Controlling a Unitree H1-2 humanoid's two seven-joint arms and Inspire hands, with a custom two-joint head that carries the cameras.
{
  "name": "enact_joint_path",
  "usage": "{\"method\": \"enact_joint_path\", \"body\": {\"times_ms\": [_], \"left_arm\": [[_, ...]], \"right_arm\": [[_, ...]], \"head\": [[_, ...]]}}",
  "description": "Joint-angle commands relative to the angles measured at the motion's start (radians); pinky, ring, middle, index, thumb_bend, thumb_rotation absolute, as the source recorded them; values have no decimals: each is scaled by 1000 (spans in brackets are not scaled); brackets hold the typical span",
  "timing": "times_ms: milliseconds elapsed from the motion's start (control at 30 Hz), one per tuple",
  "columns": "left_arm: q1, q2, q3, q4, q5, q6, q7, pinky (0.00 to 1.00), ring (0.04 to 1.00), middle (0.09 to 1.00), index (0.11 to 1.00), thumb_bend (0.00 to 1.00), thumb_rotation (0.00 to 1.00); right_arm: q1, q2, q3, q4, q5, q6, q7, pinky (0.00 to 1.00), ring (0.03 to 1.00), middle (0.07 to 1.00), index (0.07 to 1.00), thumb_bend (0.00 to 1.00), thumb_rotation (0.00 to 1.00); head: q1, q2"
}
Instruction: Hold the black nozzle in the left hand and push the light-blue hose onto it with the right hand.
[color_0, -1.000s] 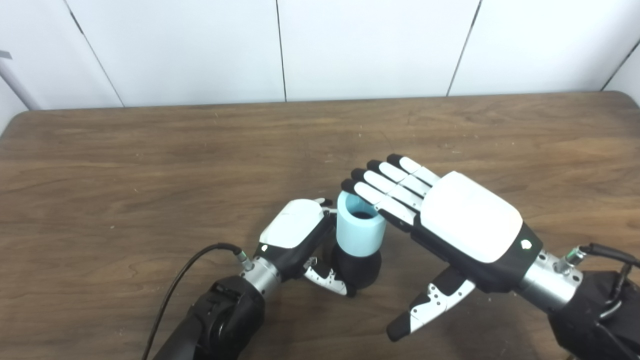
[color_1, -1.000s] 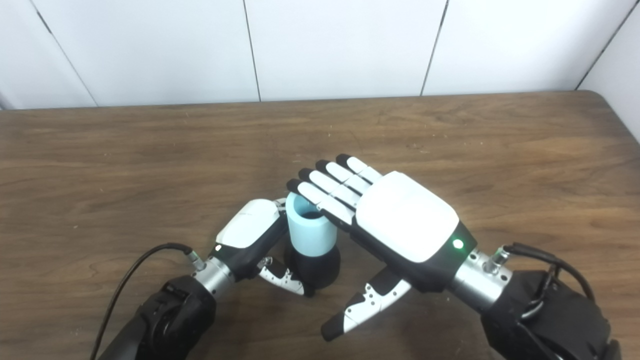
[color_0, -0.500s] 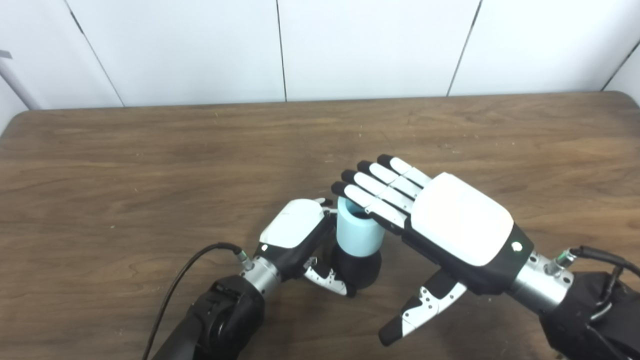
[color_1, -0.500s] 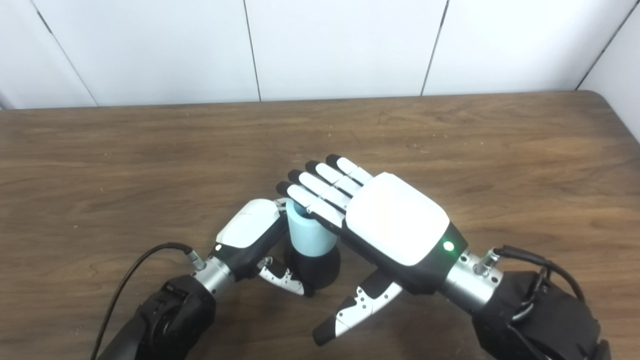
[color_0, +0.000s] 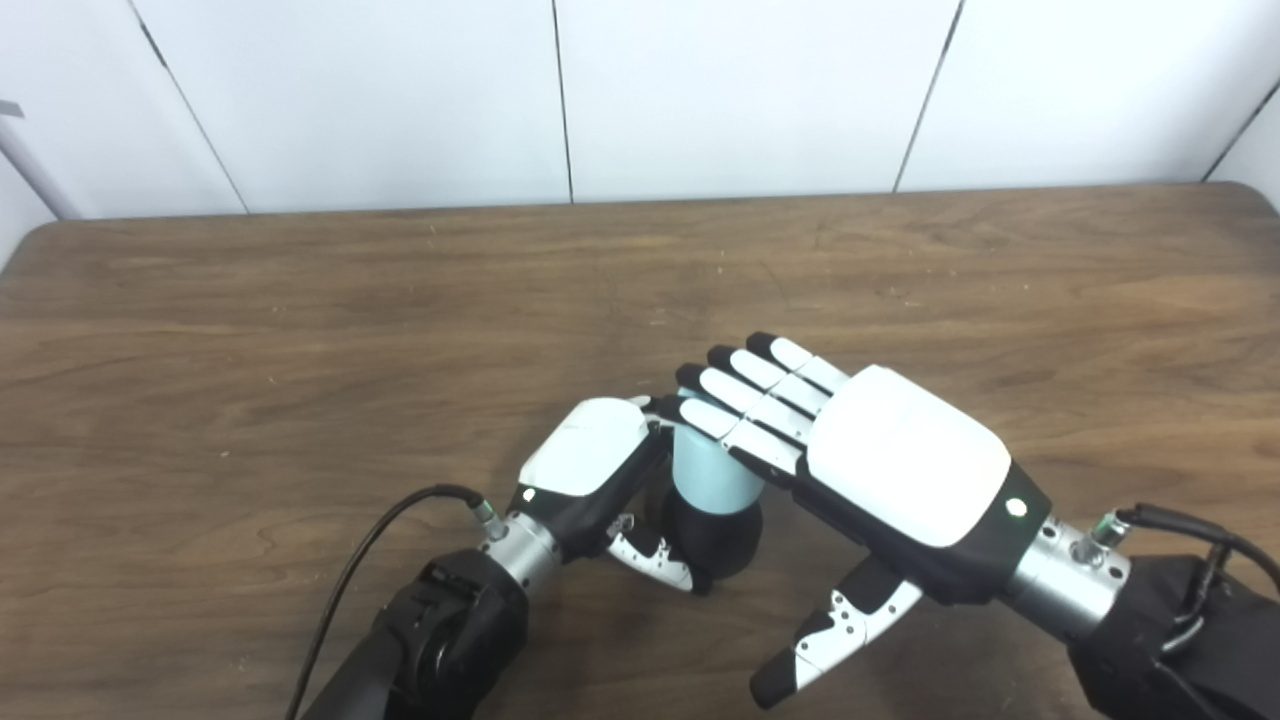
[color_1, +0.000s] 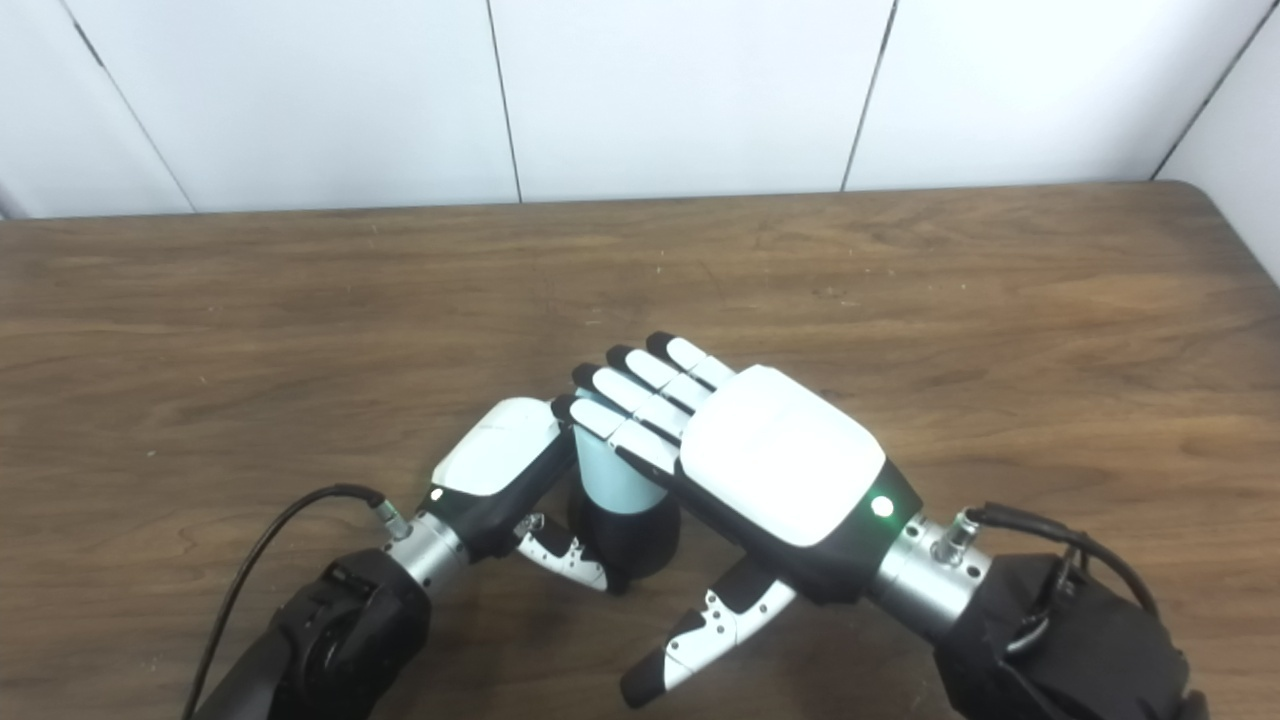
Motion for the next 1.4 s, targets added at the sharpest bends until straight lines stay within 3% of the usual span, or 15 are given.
{"method": "enact_joint_path", "body": {"times_ms": [0,700,1367], "left_arm": [[47,37,-39,55,17,26,-115,899,639,490,486,522,0],[51,35,-39,42,17,24,-112,897,638,494,485,521,0],[52,38,-38,43,15,20,-109,897,639,495,484,522,0]], "right_arm": [[-11,4,-1,-24,-1,8,6,1000,1000,1000,965,752,1000],[10,-7,32,-20,-11,34,23,1000,1000,986,934,750,1000],[24,-63,64,7,-2,93,36,1000,1000,986,948,728,988]], "head": [[1,1],[7,9],[8,10]]}}
